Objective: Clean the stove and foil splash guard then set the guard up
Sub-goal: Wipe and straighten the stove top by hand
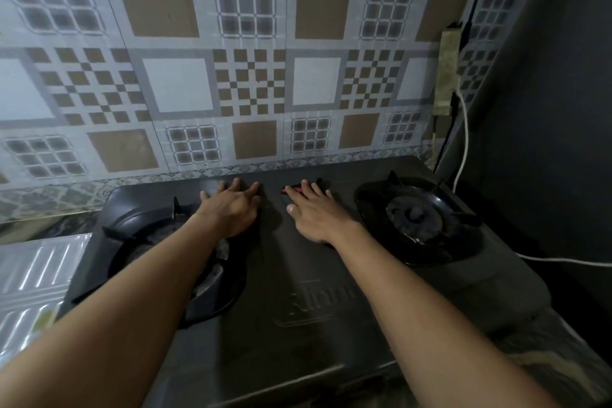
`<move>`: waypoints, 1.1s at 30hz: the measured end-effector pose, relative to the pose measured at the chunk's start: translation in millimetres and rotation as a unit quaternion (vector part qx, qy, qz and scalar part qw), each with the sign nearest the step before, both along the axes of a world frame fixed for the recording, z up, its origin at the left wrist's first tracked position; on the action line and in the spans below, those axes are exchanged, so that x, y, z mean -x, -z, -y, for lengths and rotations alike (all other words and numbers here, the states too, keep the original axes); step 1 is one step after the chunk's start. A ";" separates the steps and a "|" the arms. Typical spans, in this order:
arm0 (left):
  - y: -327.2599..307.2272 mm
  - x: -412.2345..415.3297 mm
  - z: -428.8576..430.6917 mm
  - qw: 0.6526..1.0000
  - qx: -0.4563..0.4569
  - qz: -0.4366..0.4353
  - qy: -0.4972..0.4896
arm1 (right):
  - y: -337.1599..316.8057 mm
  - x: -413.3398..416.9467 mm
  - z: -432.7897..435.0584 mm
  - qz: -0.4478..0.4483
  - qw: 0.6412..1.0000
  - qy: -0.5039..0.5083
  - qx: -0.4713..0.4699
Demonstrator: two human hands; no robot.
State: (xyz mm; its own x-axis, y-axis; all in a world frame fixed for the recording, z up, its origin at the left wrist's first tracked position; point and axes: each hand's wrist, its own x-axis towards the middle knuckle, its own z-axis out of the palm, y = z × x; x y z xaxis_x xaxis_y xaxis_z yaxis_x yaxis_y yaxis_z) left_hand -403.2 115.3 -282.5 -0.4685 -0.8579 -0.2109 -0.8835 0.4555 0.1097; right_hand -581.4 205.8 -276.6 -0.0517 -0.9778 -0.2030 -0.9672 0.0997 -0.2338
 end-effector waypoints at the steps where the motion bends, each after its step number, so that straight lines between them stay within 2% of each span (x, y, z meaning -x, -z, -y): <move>1: -1.0 0.3 -0.4 1.000 0.004 0.000 0.000 | 1.8 -3.0 -6.8 -0.003 1.000 -0.005 0.010; 8: -4.2 4.2 -2.1 1.000 0.009 0.025 -0.002 | 5.6 0.3 -54.2 0.016 1.000 -0.014 0.014; 16: -0.7 0.7 -1.7 1.000 0.020 0.012 0.005 | 8.2 12.9 -68.7 0.011 0.996 0.087 0.023; 25: 6.0 0.4 -0.9 1.000 0.021 0.012 0.000 | 19.2 -70.6 -107.5 0.018 0.993 -0.079 0.089; 33: -8.9 0.6 -28.9 0.999 0.021 -0.043 -0.002 | 18.2 -53.4 -113.8 0.036 0.998 -0.008 0.052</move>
State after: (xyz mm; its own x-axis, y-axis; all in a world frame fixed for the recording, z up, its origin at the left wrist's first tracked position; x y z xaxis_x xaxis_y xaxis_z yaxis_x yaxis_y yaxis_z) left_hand -403.8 144.2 -273.6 -0.4808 -0.8665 -0.1343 -0.8729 0.4585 0.1665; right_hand -528.0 319.6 -294.8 -0.0240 -0.9945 -0.1021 -0.9491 0.0548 -0.3103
